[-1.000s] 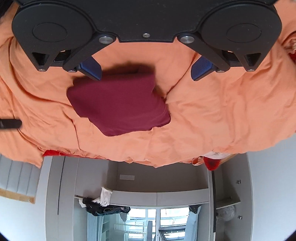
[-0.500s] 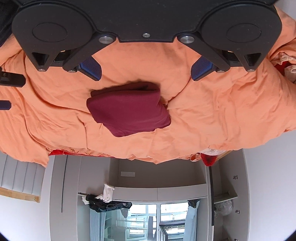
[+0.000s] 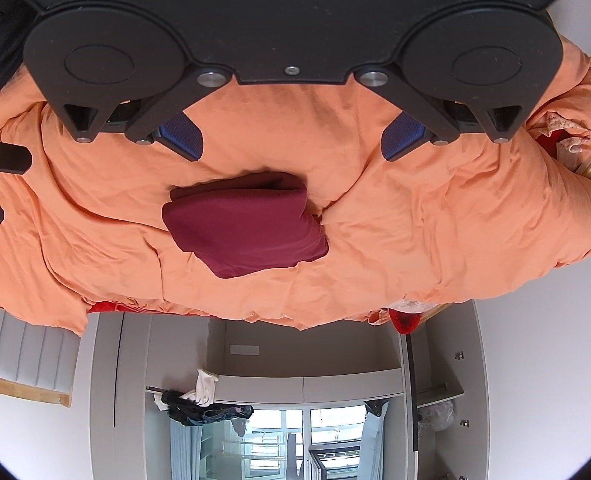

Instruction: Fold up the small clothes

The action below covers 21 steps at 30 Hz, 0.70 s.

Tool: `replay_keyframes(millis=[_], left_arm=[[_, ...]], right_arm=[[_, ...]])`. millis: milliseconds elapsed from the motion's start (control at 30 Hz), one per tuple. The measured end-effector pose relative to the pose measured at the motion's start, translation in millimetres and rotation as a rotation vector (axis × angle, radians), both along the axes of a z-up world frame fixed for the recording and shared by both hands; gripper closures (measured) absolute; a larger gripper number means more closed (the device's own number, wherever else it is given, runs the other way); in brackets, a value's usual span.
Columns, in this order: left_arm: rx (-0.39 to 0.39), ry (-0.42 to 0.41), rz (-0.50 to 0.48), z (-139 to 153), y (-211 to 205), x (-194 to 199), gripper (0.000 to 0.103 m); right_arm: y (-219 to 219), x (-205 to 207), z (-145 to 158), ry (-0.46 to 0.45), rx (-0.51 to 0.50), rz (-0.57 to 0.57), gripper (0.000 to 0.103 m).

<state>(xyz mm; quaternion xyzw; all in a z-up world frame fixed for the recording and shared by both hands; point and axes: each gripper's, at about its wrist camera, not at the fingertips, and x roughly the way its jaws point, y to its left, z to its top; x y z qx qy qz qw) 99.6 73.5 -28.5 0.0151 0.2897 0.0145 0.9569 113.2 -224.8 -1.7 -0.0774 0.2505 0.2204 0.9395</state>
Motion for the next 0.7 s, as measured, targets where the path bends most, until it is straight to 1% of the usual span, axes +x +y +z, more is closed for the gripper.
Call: replay_keyframes(millis=[700], left_arm=[[0.017, -0.004, -0.012, -2.5, -3.9, 1.1, 0.000]], right_arm=[[-9.1, 12.5, -13.2, 0.058, 0.016, -0.031, 0.000]])
